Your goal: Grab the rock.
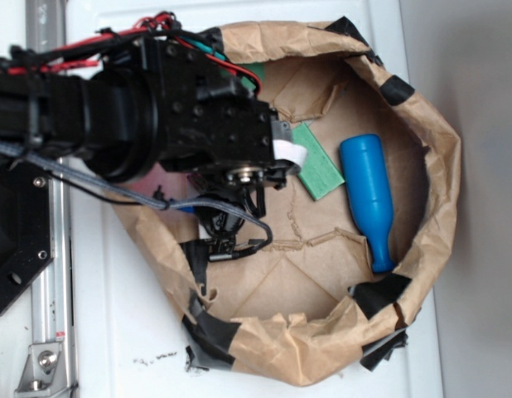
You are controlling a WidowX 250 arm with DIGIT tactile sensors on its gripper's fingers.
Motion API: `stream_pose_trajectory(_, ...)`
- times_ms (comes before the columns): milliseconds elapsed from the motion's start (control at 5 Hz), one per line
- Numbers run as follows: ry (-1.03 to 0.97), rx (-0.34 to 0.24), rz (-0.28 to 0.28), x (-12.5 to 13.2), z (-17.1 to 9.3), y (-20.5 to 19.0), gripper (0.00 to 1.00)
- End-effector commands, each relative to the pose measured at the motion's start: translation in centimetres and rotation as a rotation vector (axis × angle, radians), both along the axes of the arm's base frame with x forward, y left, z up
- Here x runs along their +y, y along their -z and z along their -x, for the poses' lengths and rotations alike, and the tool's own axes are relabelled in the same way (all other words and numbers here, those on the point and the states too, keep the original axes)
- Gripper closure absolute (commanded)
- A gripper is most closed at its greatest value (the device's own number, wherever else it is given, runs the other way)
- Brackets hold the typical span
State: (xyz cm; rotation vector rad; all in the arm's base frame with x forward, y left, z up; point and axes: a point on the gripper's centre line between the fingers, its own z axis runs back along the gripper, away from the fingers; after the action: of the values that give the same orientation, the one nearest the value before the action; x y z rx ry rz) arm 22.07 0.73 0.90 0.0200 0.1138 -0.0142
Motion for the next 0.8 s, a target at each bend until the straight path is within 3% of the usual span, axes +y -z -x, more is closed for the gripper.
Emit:
stream_pose_trajectory(0,0.041,-0.245,0.038,-3.2,-2.9,-10.0,1.00)
stream_pose_trajectory(200,0.016,-0.271,-0.011,-4.1,-3.1,-14.9,1.00)
stream_pose_trajectory(400,0.020,-0.233,-0.030,-5.3,-1.7,-17.4,1.00)
stream_pose_trajectory(600,0.049,-0.165,-0.081,-6.0,-1.9,-16.7,1.00)
